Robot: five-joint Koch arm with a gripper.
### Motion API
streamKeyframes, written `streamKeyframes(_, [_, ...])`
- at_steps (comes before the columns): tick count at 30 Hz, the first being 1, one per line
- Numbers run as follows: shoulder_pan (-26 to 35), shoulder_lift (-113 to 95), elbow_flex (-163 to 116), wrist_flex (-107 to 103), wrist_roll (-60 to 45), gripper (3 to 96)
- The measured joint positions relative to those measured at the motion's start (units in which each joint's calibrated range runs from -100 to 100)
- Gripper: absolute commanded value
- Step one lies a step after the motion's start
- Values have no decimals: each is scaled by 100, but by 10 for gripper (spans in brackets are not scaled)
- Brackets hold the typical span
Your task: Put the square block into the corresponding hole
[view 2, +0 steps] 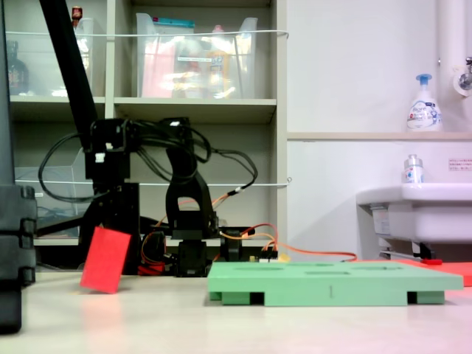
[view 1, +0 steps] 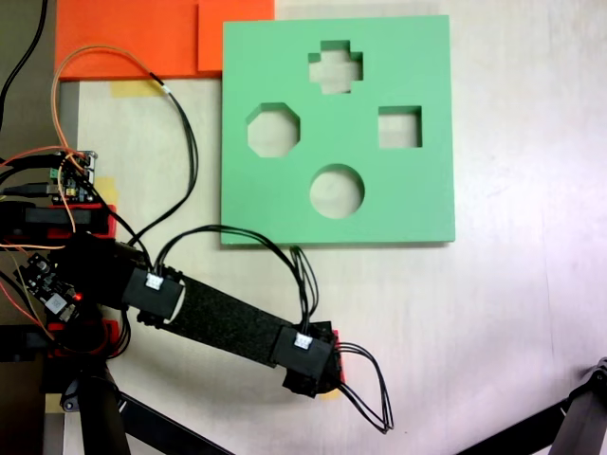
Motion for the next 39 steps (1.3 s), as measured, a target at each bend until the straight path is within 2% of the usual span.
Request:
streamKeyframes(9, [234, -1751, -323, -59, 410, 252])
streamKeyframes(13, [664, -2695, -323, -59, 1162, 252])
streamKeyframes(18, [1451, -2763, 20, -117, 2183, 252])
streamKeyframes(23, [2037, -1245, 1911, -176, 2774, 253])
streamKeyframes(30, [2418, 1573, 4331, -206, 3087, 253])
streamKeyframes(39, [2696, 2599, 4478, -196, 3228, 254])
